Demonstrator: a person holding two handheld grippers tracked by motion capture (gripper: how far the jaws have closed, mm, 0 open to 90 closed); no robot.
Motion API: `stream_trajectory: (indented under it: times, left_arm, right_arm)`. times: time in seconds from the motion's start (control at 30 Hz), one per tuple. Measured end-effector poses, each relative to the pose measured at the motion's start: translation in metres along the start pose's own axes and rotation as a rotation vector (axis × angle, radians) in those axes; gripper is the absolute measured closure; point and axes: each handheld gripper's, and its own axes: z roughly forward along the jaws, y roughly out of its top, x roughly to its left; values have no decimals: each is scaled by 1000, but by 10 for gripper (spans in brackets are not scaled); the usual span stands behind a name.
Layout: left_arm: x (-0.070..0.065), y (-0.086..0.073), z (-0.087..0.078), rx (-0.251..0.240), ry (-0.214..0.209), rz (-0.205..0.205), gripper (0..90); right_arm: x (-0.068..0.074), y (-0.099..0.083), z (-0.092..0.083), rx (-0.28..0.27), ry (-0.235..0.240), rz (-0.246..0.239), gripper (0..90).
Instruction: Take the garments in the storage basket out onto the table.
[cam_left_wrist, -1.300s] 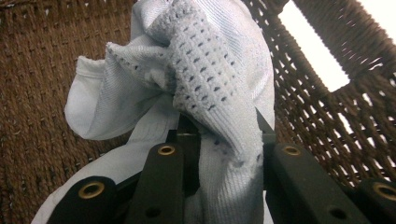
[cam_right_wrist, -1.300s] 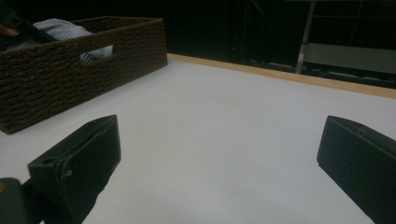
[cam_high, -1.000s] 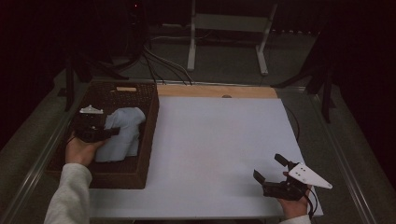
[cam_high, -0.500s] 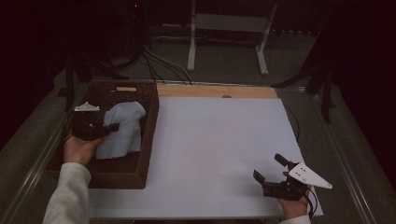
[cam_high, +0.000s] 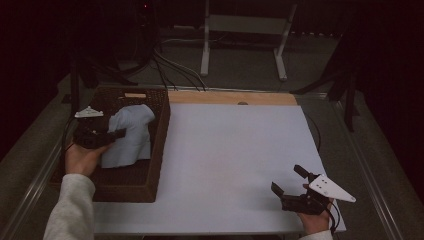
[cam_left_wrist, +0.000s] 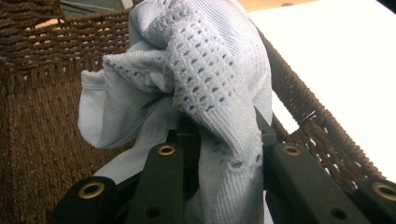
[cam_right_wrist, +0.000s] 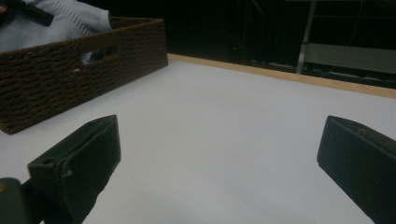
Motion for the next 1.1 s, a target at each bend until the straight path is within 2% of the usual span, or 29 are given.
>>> stream_trajectory:
  times: [1.1]
  left_arm:
    - [-7, 21, -26, -77, 6, 27, 741]
  right_arm:
    - [-1, 0, 0, -3, 0, 4, 0]
